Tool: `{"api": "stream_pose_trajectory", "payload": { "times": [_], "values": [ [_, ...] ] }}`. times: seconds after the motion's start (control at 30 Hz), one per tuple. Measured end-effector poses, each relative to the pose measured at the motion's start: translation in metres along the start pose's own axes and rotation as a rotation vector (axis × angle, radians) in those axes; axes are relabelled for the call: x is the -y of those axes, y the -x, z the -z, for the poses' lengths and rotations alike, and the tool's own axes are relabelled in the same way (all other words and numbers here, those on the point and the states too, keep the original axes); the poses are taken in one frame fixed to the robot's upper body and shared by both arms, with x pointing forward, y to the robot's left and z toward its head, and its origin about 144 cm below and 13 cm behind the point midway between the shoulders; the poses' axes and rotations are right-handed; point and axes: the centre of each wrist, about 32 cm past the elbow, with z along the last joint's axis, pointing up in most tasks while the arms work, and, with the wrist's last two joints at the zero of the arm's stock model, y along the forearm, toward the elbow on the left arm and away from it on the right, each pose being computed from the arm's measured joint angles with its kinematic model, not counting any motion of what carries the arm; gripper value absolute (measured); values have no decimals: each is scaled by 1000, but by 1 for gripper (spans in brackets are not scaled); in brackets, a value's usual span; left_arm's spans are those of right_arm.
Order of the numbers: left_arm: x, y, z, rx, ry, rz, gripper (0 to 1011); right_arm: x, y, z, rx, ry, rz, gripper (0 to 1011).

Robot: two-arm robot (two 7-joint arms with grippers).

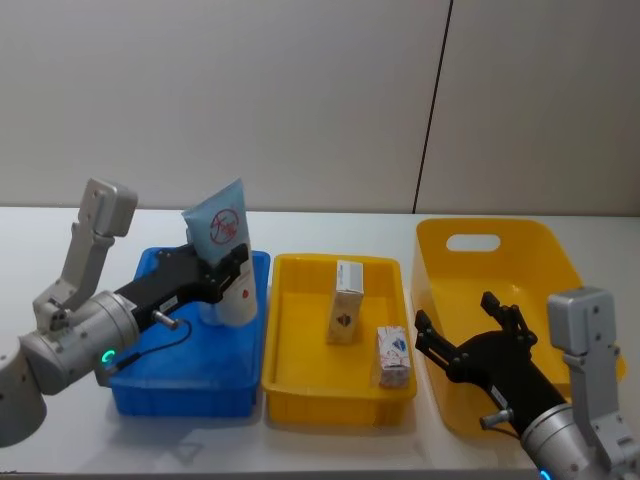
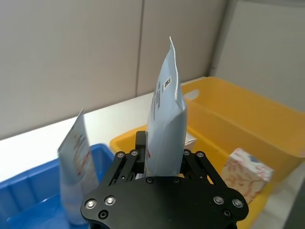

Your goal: Bimanual collaborative sorting of washing and personal care products

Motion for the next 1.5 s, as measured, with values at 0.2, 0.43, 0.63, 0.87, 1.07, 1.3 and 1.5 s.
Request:
{"api": "stream_pose_trajectory", "payload": {
  "times": [0.2, 0.43, 0.63, 0.87, 1.07, 1.3, 1.5],
  "values": [
    [1, 1, -9, -7, 22, 77, 294, 0, 0, 0, 0, 0, 0, 1003],
    [4, 3, -13, -32, 41, 169, 294, 0, 0, 0, 0, 0, 0, 1003],
    [5, 5, -14, -51, 54, 224, 294, 0, 0, 0, 0, 0, 0, 1003],
    [6, 7, -15, -64, 62, 259, 294, 1, -1, -3, -5, 4, -27, 1003],
    [7, 7, -16, -69, 66, 278, 294, 3, -2, -11, -18, 18, -80, 1003],
    [7, 8, -16, -74, 70, 290, 294, 3, -3, -24, -32, 47, -164, 1003],
    [7, 8, -17, -76, 71, 296, 294, -1, -3, -33, -23, 78, -247, 1003]
  ]
}}
